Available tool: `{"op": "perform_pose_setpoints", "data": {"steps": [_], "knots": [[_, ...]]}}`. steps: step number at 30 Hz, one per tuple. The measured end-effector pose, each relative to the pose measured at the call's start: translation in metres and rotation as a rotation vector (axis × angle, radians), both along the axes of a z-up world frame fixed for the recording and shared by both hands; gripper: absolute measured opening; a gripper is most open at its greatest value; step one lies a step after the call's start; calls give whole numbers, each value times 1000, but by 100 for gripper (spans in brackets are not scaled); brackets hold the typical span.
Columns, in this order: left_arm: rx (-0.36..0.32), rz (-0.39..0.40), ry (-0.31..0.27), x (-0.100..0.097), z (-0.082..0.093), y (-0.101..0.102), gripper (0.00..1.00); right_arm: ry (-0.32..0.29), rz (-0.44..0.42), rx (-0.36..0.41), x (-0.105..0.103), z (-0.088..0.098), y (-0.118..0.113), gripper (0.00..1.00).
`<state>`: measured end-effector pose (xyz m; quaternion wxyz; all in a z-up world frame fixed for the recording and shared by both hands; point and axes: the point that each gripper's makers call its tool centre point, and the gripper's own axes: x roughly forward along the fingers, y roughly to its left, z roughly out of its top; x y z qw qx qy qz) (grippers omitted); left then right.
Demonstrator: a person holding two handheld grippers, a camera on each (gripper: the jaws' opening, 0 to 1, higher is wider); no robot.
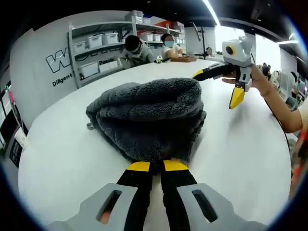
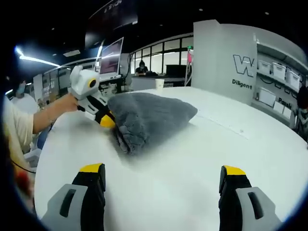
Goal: Open the folded towel by lifting each exposed corner and separating the folded layers until the towel lies flat within the target outline without major curled edges
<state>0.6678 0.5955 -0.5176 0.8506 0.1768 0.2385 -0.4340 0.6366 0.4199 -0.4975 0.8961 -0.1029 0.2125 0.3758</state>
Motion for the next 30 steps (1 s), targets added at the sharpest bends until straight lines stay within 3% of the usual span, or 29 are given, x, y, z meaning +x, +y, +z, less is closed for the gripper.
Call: {"op": "perform_pose_setpoints", "data": {"steps": [12,30], "knots": [[-30,45,8,-3,-6,17,6,6,5,-13,0,-3,1,99],[-60,86,4,11,-7,17,5,5,-6,-23,1,-4,-2,99]]}}
